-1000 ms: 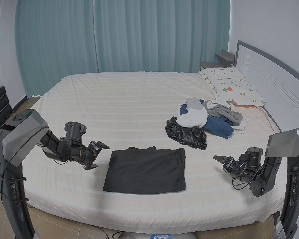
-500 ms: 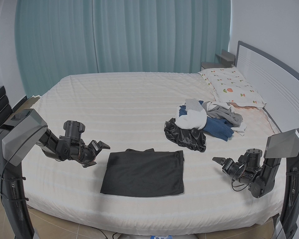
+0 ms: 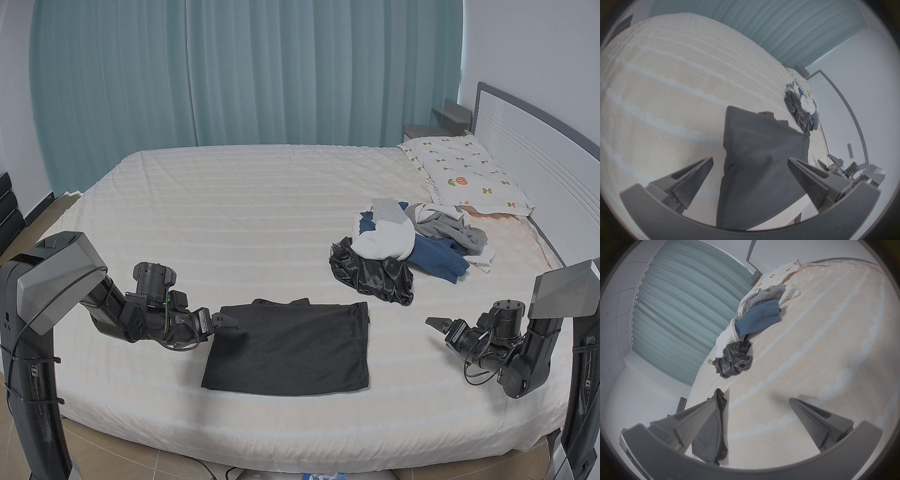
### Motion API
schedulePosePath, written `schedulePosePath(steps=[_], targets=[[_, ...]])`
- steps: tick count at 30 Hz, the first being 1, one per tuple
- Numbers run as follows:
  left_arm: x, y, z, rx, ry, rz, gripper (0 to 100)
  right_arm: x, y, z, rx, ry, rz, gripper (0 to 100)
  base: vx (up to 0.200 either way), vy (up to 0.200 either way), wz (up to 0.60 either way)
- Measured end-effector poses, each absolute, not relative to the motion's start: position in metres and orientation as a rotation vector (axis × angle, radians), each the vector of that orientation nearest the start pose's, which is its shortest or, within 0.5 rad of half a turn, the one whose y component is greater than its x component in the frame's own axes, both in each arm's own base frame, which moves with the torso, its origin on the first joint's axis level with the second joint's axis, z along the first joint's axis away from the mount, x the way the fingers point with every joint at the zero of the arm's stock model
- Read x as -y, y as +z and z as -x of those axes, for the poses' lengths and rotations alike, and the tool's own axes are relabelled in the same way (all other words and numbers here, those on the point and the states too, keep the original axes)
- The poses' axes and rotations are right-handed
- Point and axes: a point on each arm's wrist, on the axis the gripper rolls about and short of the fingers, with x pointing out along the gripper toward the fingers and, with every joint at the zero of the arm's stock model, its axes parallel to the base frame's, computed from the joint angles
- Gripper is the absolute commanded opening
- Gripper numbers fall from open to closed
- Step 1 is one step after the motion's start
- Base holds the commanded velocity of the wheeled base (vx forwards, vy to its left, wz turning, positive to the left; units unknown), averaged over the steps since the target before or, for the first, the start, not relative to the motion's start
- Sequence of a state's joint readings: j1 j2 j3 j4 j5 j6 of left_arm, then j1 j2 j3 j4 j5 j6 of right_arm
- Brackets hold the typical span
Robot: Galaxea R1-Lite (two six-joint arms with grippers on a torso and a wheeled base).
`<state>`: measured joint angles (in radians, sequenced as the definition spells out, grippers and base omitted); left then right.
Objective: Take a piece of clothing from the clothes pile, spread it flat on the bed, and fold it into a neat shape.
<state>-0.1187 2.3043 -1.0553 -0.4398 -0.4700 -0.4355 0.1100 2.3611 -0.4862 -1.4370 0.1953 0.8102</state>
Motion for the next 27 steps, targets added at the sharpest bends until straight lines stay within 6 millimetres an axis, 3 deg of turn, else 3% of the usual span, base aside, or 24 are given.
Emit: schedulePosePath(steps=[15,16,27], targets=[[0.085,-0.006,-0.391,-0.939,-0.367,0.476,100,-0.044,-0.024,-0.323,-0.544,0.113,-0.803,100,0.0,0.0,0.0],[0.085,-0.007,-0.392,-0.929,-0.367,0.476,0,-0.044,-0.024,-0.323,-0.544,0.113,-0.803,100,0.0,0.0,0.0],[0.086,-0.014,-0.392,-0.93,-0.34,0.526,0,-0.045,-0.023,-0.322,-0.547,0.119,-0.802,100,0.0,0.0,0.0]])
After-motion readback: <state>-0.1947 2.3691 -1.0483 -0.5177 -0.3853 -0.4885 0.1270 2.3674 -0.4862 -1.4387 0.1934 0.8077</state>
